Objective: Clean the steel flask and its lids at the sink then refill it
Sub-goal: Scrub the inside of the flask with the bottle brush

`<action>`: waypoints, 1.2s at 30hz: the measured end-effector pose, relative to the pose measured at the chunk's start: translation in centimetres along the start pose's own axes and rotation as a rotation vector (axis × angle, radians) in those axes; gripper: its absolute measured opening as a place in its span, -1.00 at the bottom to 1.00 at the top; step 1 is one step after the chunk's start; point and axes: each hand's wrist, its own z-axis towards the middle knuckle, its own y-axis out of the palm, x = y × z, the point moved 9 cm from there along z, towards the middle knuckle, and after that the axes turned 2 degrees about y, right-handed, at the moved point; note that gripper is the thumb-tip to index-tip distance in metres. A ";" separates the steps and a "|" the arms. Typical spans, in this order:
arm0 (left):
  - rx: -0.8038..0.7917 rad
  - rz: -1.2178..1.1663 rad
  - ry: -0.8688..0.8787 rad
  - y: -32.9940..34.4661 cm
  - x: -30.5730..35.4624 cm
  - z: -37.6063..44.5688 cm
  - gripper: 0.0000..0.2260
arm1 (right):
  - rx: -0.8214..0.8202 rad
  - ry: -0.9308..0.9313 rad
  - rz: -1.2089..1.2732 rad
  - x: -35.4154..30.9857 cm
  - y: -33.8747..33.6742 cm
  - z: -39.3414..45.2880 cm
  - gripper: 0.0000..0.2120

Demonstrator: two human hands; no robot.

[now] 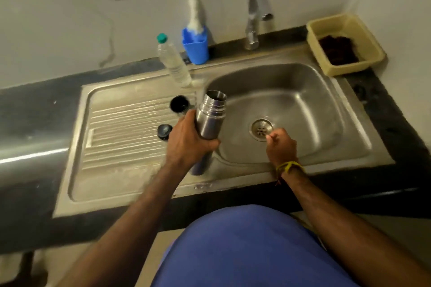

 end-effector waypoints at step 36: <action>0.032 -0.448 -0.023 -0.4 -4.7 2.6 -0.30 | 0.026 -0.327 0.047 -39.4 8.7 20.5 -0.75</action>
